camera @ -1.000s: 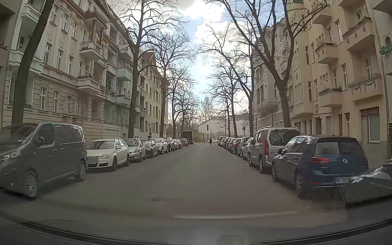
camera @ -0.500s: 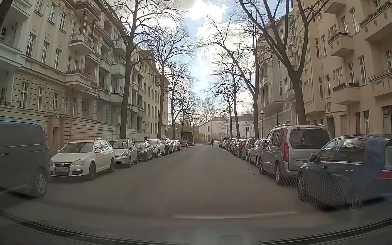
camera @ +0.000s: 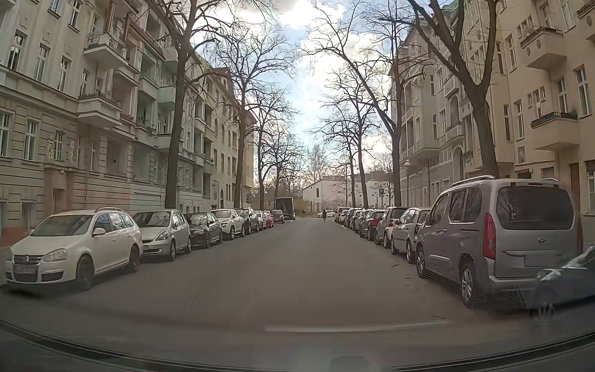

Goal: Follow the waypoints while adhering to traffic rules and regulations

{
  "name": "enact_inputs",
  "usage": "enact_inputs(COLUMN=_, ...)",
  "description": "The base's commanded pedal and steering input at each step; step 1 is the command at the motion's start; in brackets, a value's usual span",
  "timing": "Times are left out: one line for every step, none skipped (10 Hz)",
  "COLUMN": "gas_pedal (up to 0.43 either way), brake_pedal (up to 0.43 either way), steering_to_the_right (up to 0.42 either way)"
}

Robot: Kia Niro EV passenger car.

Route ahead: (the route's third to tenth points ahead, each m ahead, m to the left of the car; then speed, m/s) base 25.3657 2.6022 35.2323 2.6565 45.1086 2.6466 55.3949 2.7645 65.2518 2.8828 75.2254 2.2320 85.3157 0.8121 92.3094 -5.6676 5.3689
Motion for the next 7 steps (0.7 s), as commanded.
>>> enact_inputs(gas_pedal=0.000, brake_pedal=0.024, steering_to_the_right=0.000)
enact_inputs(gas_pedal=0.000, brake_pedal=0.024, steering_to_the_right=0.000)
enact_inputs(gas_pedal=0.000, brake_pedal=0.024, steering_to_the_right=0.000)
enact_inputs(gas_pedal=0.000, brake_pedal=0.024, steering_to_the_right=0.000)
enact_inputs(gas_pedal=0.000, brake_pedal=0.024, steering_to_the_right=0.000)
enact_inputs(gas_pedal=0.000, brake_pedal=0.024, steering_to_the_right=0.000)
enact_inputs(gas_pedal=0.000, brake_pedal=0.018, steering_to_the_right=0.000)
